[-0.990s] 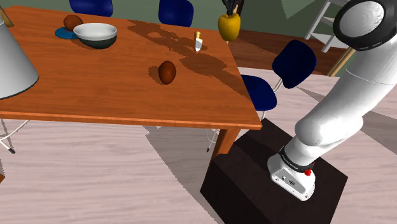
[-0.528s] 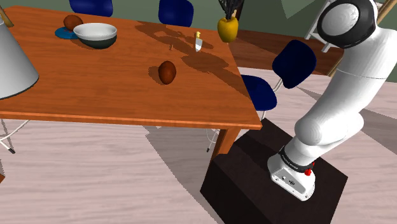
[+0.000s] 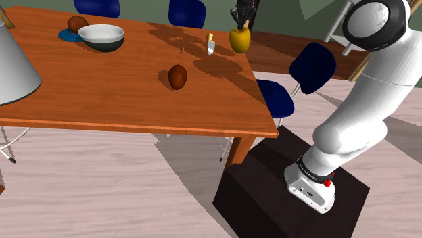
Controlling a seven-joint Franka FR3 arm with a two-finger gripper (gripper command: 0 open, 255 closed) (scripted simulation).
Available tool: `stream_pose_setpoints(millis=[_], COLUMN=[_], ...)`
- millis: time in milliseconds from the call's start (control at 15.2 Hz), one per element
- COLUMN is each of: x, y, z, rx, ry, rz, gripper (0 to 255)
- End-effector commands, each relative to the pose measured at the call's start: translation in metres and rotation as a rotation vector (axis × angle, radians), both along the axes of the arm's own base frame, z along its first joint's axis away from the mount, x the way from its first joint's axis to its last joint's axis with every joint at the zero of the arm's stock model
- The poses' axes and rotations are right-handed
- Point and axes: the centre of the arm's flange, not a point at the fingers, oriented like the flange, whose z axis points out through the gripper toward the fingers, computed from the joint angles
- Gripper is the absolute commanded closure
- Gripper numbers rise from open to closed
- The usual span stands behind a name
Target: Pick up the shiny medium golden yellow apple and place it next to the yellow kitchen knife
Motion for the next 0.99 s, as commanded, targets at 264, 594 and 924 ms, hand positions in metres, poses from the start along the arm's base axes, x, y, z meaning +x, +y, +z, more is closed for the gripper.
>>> stream_pose_setpoints(millis=[264, 594, 924], x=[-0.0003, -0.0003, -0.0003], y=[-0.0012, -0.0012, -0.0012], z=[-0.0126, -0.0126, -0.0126], rx=[0.0, 0.0, 0.0], ry=[-0.001, -0.001, -0.001], rz=[0.0, 0.0, 0.0], gripper=[255, 0, 0])
